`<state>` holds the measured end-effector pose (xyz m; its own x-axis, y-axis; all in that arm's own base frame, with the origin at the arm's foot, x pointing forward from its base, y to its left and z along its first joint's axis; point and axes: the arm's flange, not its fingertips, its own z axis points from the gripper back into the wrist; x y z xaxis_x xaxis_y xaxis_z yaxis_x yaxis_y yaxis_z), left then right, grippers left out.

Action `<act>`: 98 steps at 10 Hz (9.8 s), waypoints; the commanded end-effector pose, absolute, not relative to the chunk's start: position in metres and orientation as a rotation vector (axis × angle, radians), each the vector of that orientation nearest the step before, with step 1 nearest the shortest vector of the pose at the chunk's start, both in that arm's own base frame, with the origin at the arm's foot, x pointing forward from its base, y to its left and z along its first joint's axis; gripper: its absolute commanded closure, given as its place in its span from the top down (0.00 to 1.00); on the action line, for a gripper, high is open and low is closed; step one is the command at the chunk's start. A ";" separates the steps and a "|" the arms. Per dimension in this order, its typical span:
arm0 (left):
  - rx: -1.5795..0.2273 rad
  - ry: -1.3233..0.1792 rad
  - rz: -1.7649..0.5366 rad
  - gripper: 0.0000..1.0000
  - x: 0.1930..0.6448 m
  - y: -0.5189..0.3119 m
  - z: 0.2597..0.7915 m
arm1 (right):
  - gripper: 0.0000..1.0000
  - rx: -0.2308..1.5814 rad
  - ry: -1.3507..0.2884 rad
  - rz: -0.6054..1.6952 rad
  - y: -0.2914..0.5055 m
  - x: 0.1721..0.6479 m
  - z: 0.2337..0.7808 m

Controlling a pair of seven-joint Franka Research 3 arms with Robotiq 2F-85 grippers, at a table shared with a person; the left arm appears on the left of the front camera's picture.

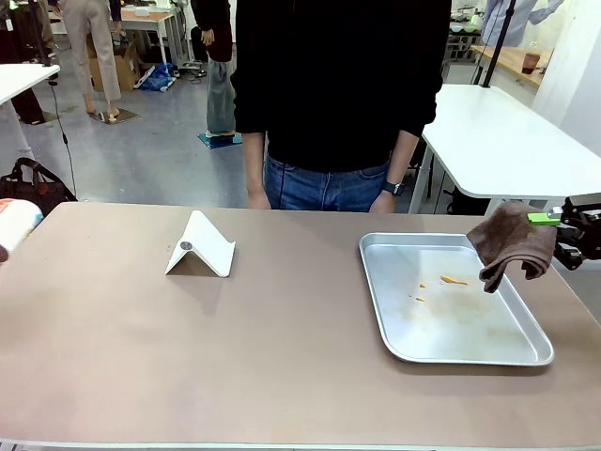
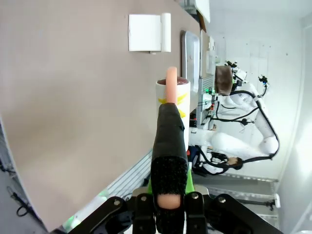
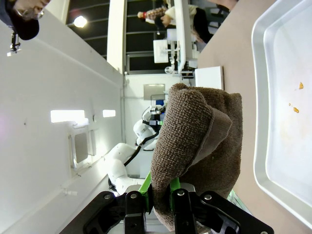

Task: Clean the surface of the table.
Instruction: If a person points to the right, clean the right side of the table with your right hand, and if they point to the left, clean the left side with your left hand, then clean the area not pointed to by the person.

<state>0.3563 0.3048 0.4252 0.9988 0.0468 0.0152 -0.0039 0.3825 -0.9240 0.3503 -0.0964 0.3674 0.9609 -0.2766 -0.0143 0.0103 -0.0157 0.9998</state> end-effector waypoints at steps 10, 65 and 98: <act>-1.198 -0.045 0.061 0.22 0.344 0.316 0.418 | 0.00 1.586 -0.200 -0.236 -0.098 0.349 0.373; -1.198 -0.045 0.061 0.22 0.344 0.316 0.418 | 0.12 0.269 -0.152 0.181 0.068 0.470 0.295; -1.198 -0.045 0.061 0.22 0.344 0.316 0.418 | 0.12 1.629 -0.183 -0.044 -0.188 0.328 0.353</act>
